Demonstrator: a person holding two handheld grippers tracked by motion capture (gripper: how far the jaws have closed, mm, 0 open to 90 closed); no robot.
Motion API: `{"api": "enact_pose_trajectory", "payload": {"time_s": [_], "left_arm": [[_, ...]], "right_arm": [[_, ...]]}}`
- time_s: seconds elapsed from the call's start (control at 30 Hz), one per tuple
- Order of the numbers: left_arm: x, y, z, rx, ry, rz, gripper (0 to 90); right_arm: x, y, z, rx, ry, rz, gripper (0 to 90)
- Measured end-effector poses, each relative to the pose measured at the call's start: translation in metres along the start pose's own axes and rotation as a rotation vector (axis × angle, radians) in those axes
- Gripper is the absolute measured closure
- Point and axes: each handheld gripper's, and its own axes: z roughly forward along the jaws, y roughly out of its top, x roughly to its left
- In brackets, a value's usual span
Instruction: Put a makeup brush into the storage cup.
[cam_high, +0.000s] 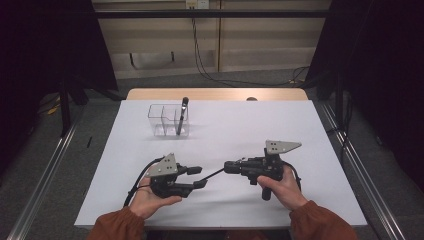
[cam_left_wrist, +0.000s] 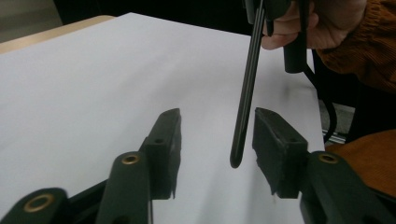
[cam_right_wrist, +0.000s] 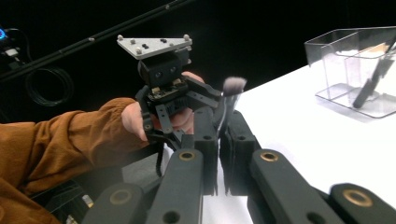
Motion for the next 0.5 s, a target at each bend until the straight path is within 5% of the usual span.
{"api": "enact_pose_trajectory", "payload": {"time_s": [0.5], "left_arm": [[0.003, 0.003, -0.011, -0.025, 0.081, -0.057, 14.5]], "right_arm": [[-0.004, 0.009, -0.014, 0.006, -0.054, -0.003, 85.9]]}}
